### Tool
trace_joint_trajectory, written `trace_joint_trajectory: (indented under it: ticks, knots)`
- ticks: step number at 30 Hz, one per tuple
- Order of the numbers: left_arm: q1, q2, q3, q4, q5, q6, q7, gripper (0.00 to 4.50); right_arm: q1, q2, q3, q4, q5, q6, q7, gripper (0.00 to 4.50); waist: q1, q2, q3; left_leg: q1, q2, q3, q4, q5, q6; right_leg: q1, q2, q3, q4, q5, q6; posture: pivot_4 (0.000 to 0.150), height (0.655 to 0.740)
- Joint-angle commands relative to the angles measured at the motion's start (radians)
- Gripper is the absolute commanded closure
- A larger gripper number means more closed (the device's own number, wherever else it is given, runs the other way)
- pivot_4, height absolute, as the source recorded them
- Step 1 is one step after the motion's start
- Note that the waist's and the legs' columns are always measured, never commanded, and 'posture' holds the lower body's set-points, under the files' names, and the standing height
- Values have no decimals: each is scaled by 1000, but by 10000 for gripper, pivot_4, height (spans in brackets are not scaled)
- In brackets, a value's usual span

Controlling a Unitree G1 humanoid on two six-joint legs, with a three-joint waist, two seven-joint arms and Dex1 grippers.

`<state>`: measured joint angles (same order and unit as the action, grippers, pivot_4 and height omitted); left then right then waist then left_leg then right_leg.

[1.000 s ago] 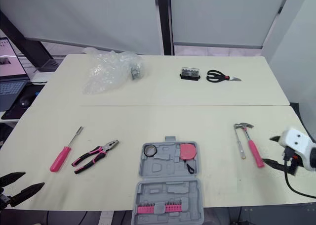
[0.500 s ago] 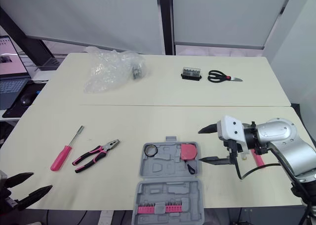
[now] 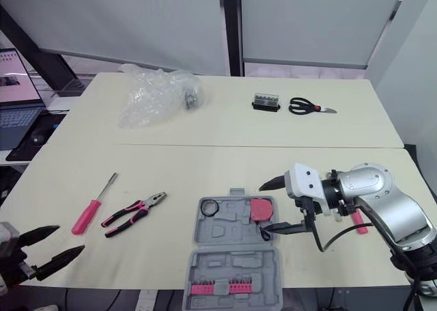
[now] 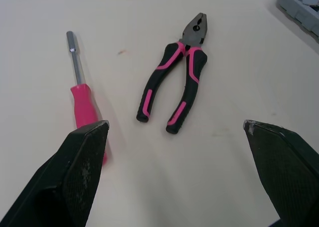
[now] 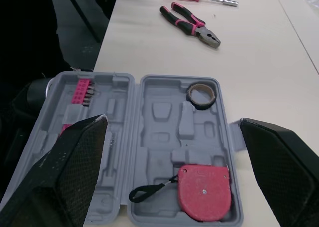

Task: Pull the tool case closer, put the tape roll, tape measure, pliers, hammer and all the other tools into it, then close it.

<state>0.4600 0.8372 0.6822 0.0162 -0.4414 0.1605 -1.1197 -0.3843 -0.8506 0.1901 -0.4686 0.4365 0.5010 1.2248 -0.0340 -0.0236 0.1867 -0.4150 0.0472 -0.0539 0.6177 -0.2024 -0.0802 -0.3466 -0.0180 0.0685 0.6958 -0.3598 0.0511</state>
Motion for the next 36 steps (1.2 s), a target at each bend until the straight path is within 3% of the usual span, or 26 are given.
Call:
trace_joint_trajectory:
  ticks: [1, 12, 29, 32, 36]
  knots:
    - [-90, 54, -81, 58, 26, -15, -37, 0, -38, 25, 1, -44, 22, 40, -35, 168, 0, 0, 0, 0, 0, 0, 0, 0, 0, 0, 0, 0, 0, 0, 0, 1500, 7400]
    - [-510, 57, -448, 381, 210, -122, -72, 0, -50, 79, 25, -52, 19, 54, -75, 168, -1, 0, 0, -2, 0, 0, 0, 0, 0, -3, 1, 0, 2, 0, 0, 1500, 7400]
    - [-710, -10, -634, 634, 339, -207, -43, 0, -10, 89, 18, -78, 18, 49, -118, 168, 8, 1, 0, -2, 0, -1, 4, 0, 0, -1, 1, -2, 5, 0, 0, 1500, 7400]
    - [-725, -14, -648, 660, 352, -223, -58, 5714, -15, 98, 10, -77, 22, 54, -140, 0, 7, 1, -1, -2, 0, -2, 5, 0, 0, -1, 1, -2, 5, 0, 0, 1500, 7400]
    - [-723, -15, -668, 678, 366, -249, -73, 17378, -17, 99, 13, -77, 14, 54, -160, 0, 6, 2, -1, -2, -1, -2, 5, 0, 0, -1, 1, -2, 5, 0, 0, 1500, 7400]
